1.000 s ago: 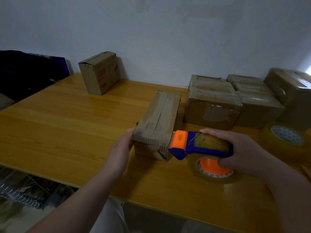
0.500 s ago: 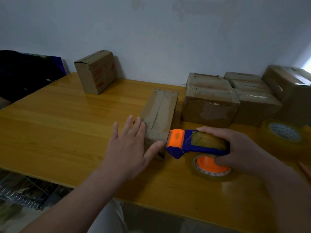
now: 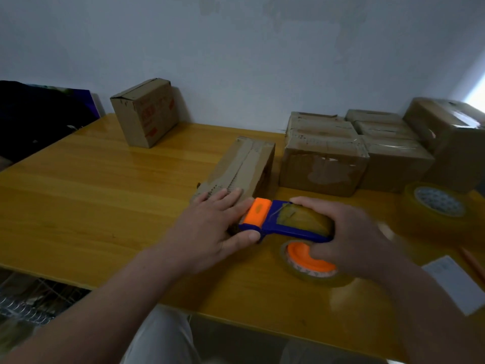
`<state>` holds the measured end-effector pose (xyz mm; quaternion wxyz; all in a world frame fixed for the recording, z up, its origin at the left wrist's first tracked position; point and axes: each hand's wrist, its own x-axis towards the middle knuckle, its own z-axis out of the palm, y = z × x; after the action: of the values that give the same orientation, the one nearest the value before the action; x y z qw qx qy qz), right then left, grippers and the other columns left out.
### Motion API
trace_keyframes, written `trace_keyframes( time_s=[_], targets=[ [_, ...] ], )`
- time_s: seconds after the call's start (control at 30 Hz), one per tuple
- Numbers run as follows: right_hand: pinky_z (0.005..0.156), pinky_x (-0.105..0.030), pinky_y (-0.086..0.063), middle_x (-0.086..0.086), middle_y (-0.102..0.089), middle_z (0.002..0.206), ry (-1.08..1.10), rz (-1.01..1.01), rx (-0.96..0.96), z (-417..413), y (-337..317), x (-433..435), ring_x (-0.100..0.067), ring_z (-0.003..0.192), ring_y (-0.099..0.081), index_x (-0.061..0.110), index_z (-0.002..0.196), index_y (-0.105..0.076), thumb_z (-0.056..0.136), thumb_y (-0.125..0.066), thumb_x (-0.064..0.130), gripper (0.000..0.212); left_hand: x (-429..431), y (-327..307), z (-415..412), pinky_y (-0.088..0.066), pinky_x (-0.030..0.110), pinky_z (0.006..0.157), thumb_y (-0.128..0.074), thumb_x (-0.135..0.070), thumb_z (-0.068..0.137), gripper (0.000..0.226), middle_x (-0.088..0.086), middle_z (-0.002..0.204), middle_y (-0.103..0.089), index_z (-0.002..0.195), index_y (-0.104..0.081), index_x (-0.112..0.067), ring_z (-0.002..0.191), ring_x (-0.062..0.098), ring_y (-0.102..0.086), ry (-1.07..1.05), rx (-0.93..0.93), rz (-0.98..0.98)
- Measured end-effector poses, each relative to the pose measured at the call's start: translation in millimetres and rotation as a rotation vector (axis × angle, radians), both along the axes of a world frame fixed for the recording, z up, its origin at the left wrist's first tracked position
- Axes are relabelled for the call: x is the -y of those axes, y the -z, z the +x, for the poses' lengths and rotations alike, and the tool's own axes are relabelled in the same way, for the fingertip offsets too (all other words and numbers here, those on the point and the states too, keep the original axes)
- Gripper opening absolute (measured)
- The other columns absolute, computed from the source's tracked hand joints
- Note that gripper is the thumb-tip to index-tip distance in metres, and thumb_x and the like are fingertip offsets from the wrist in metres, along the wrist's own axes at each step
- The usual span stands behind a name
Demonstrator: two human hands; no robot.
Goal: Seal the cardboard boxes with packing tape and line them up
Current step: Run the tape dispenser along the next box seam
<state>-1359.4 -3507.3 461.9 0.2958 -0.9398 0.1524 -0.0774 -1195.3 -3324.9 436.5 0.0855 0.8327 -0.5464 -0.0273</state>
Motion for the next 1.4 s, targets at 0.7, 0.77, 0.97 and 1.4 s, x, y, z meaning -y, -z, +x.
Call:
trace_keyframes(
  time_s=[0.7, 0.77, 0.97, 1.4],
  targets=[
    [0.055, -0.015, -0.048, 0.009, -0.061, 0.087, -0.031, 0.069, -0.200, -28, -33, 11, 0.001, 0.064, -0.060, 0.053, 0.131, -0.037, 0.074, -0.078, 0.027, 0.075, -5, -4, 23, 0.003, 0.026, 0.112, -0.014, -0.089, 0.065, 0.098, -0.009, 0.159, -0.005, 0.149, -0.007, -0.039, 0.145, 0.007, -0.003, 0.013, -0.003, 0.038],
    [0.051, -0.013, -0.043, 0.008, -0.059, 0.081, -0.046, 0.057, -0.237, -17, -29, 9, 0.001, 0.057, -0.057, 0.048, 0.135, -0.040, 0.073, -0.078, 0.029, 0.075, -5, -5, 24, 0.003, 0.027, 0.113, -0.020, -0.088, 0.065, 0.099, -0.009, 0.159, -0.004, 0.149, -0.006, -0.039, 0.146, 0.007, -0.003, 0.022, -0.008, 0.036],
    [0.055, -0.021, -0.044, 0.012, -0.051, 0.084, -0.119, -0.061, -0.352, 31, -24, -1, -0.006, 0.066, -0.055, 0.040, 0.141, -0.040, 0.074, -0.073, 0.036, 0.074, -4, -6, 25, 0.003, 0.029, 0.115, -0.060, -0.044, 0.088, 0.083, -0.010, 0.158, -0.002, 0.149, -0.003, -0.037, 0.146, 0.009, -0.002, 0.038, 0.077, 0.066],
    [0.072, -0.021, -0.039, 0.011, -0.050, 0.109, -0.150, 0.147, -0.532, 64, -36, 18, -0.003, 0.092, -0.049, 0.037, 0.132, -0.052, 0.075, -0.073, 0.021, 0.062, 0, -5, 23, 0.003, 0.027, 0.114, -0.054, -0.016, 0.094, 0.080, -0.014, 0.159, 0.000, 0.148, 0.000, -0.040, 0.146, 0.008, -0.001, -0.026, 0.106, 0.073]
  ],
)
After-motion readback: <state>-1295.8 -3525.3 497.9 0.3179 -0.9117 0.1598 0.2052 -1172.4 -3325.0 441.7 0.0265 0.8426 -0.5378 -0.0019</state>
